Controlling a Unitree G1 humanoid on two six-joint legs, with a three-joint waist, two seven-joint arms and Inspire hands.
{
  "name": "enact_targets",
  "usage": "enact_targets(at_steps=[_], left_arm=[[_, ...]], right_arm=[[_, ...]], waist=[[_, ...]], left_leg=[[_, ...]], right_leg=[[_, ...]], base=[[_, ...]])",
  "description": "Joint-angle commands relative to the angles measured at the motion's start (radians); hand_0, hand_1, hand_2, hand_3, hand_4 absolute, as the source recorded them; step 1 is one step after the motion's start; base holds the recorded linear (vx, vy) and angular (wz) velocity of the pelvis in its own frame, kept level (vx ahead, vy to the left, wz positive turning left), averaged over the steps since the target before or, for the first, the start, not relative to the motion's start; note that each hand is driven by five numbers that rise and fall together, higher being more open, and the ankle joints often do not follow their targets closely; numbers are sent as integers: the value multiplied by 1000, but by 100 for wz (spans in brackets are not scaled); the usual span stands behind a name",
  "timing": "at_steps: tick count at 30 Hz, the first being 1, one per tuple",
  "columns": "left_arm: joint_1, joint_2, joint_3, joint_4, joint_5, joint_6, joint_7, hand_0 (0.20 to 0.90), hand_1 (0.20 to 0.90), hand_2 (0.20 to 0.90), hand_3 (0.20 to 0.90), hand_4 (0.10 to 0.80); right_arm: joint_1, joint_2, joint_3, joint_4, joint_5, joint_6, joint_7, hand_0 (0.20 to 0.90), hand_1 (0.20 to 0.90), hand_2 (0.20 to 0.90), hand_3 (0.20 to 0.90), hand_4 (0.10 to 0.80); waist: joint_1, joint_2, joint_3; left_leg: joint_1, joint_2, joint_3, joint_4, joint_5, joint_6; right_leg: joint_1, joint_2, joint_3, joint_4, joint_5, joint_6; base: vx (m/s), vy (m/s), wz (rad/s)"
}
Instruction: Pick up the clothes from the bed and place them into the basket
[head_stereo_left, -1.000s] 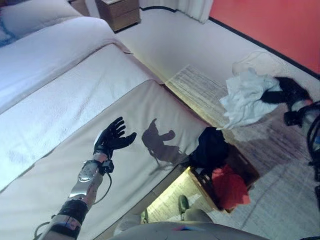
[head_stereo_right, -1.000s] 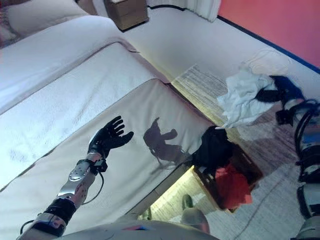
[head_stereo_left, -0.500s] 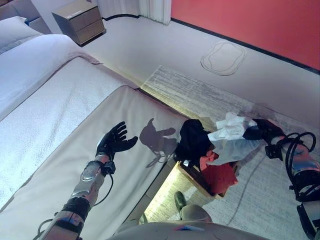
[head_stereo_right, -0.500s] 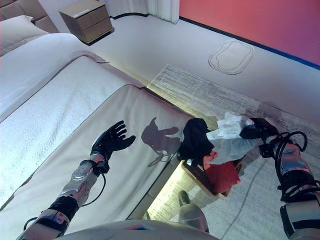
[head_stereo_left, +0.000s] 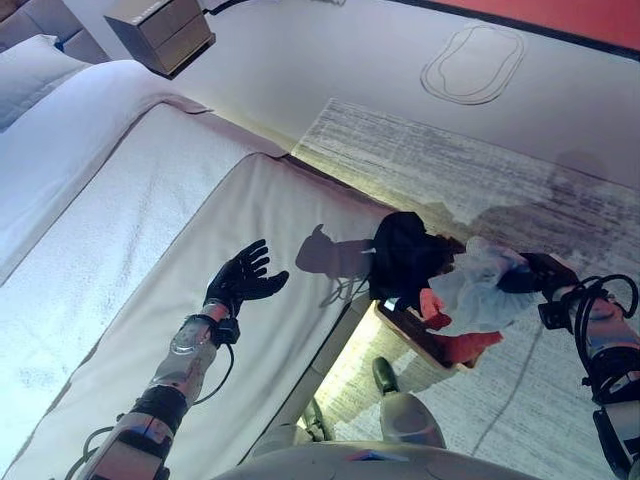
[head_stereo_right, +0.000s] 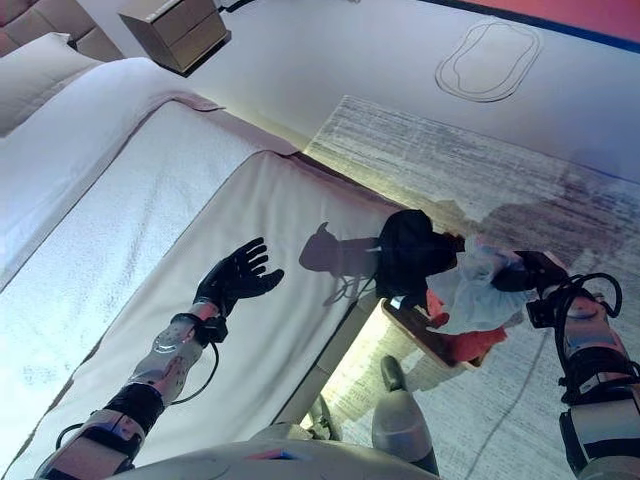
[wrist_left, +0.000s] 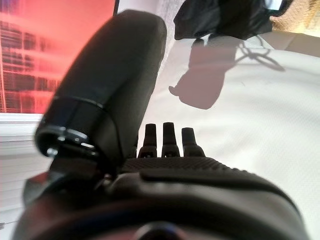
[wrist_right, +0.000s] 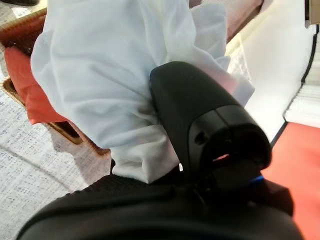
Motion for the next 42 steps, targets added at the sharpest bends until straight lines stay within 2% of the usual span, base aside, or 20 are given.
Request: enact_targets(at_steps=[1, 2, 3, 14, 23, 26, 30, 35, 38, 42], left_arm=[[-67, 11, -7, -23, -21, -111, -15, 900, 900, 900, 900, 800], [-68, 11, -8, -23, -21, -113, -13, 900, 900, 900, 900, 800], [-68, 10, -8, -23, -20, -115, -8, 900, 900, 900, 900, 800], [-79, 23, -2, -30, -23, -113, 3, 900, 900, 900, 900, 800], [-75, 32, 5, -33, -25, -112, 3, 900, 900, 900, 900, 800], [-65, 27, 12, -32, -20, -113, 3, 900, 900, 900, 900, 800], [-46, 15, 19, -31, -15, -115, 9, 900, 900, 900, 900, 800], [-19, -10, 36, -13, 6, -130, 17, 900, 900, 900, 900, 800], [-10, -35, 34, 0, 71, -171, 50, 900, 900, 900, 900, 800], [16, -70, 3, -26, 250, -240, 139, 900, 900, 900, 900, 800]], right_arm=[[-155, -23, -13, 15, 5, -106, -68, 434, 434, 434, 356, 256], [-158, -22, -12, 12, 3, -102, -76, 573, 573, 573, 518, 418], [-161, -21, -11, 9, -5, -95, -89, 900, 900, 900, 900, 800], [-152, -6, -15, 39, -31, -46, -162, 900, 900, 900, 900, 800], [-127, 2, -23, 52, -39, -15, -154, 900, 900, 900, 900, 800], [-103, 8, -24, 41, -41, -53, -147, 900, 900, 900, 900, 800], [-86, 21, -19, -71, -48, -74, -195, 900, 900, 900, 900, 800], [-49, 64, 4, -350, -104, -85, -260, 900, 900, 900, 900, 800], [-9, 128, 28, -507, -185, -117, -318, 900, 900, 900, 900, 800], [73, 237, 68, -631, -318, -168, -421, 900, 900, 900, 900, 800]], waist=[[18, -52, -64], [18, -52, -63], [19, -51, -62], [26, -59, -56], [30, -69, -62], [33, -78, -73], [37, -85, -92], [44, -96, -126], [57, -103, -140], [82, -112, -146]], left_leg=[[-38, -25, -6, 155, -174, 14], [-40, -24, -6, 153, -172, 13], [-42, -25, -7, 150, -171, 13], [-51, -26, -20, 134, -161, 11], [-37, -26, -26, 122, -158, 11], [-22, -24, -30, 112, -154, 11], [-3, -23, -41, 92, -145, 10], [9, -22, -74, 54, -125, 9], [6, -26, -111, 28, -107, 9], [5, -28, -157, 10, -92, 7]], right_leg=[[-52, -9, -9, 66, -38, 22], [-54, -9, -10, 64, -38, 22], [-55, -8, -10, 61, -37, 22], [-59, -3, -11, 46, -32, 22], [-47, 0, -9, 39, -29, 21], [-32, 3, -11, 36, -29, 20], [-13, 6, -15, 34, -32, 18], [-2, 11, -28, 36, -39, 16], [4, 14, -40, 34, -45, 15], [22, 7, -72, 32, -55, 11]], base=[[-37, -30, 3], [0, 0, 0], [-36, -20, 0], [-7, -7, 2], [0, 0, 0], [13, 2, 1], [55, 15, 6], [47, 16, 7], [29, 17, 22], [40, 18, 40]])
